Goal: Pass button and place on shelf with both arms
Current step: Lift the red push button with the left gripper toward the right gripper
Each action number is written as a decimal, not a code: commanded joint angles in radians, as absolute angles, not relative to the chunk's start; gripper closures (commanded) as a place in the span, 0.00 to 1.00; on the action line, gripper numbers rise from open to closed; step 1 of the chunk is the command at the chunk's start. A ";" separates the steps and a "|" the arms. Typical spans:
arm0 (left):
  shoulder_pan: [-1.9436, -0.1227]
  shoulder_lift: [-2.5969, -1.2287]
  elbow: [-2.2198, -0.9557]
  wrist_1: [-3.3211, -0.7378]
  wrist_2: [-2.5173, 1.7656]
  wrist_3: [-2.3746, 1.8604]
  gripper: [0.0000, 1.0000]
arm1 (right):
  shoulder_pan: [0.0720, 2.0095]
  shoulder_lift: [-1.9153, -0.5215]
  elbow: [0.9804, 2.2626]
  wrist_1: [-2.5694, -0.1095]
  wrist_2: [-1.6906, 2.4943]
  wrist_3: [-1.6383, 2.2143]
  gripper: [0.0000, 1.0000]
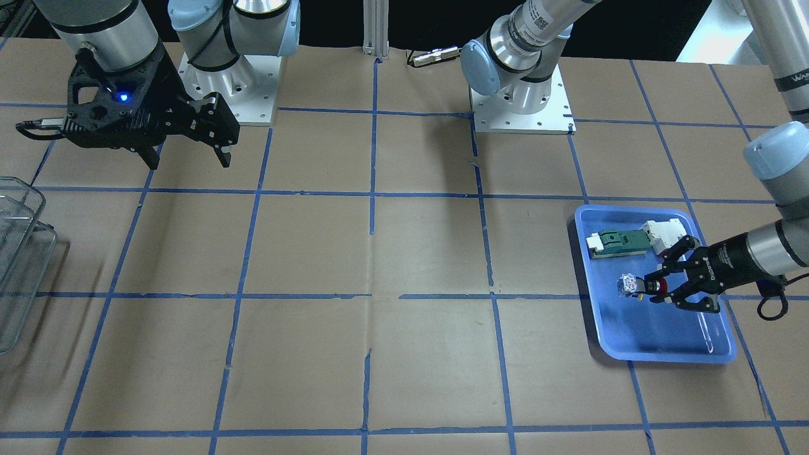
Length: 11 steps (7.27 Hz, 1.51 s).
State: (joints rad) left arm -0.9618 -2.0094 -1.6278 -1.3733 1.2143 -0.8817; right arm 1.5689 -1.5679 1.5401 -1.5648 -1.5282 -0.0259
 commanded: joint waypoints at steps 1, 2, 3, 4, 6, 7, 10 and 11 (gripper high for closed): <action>-1.091 -1.932 -1.620 -1.387 1.120 -1.074 1.00 | 1.563 -1.571 1.532 -1.552 -1.540 -0.023 0.00; -1.171 -1.899 -1.621 -1.387 1.041 -1.206 1.00 | 1.563 -1.568 1.545 -1.548 -1.548 -0.025 0.00; -1.252 -1.872 -1.634 -1.385 1.028 -1.285 1.00 | 1.563 -1.566 1.543 -1.548 -1.566 -0.034 0.00; -1.341 -1.850 -1.632 -1.373 1.023 -1.398 1.00 | 1.565 -1.565 1.545 -1.548 -1.554 -0.050 0.00; -1.513 -1.807 -1.624 -1.356 0.908 -1.613 1.00 | 1.569 -1.552 1.545 -1.534 -1.549 -0.076 0.00; -1.576 -1.792 -1.631 -1.297 0.896 -1.696 1.00 | 1.574 -1.540 1.545 -1.543 -1.549 -0.241 0.00; -1.728 -1.795 -1.643 -1.178 0.900 -1.900 1.00 | 1.577 -1.539 1.545 -1.549 -1.552 -0.661 0.00; -1.768 -1.802 -1.643 -1.161 0.907 -1.942 1.00 | 1.580 -1.548 1.546 -1.551 -1.551 -0.816 0.00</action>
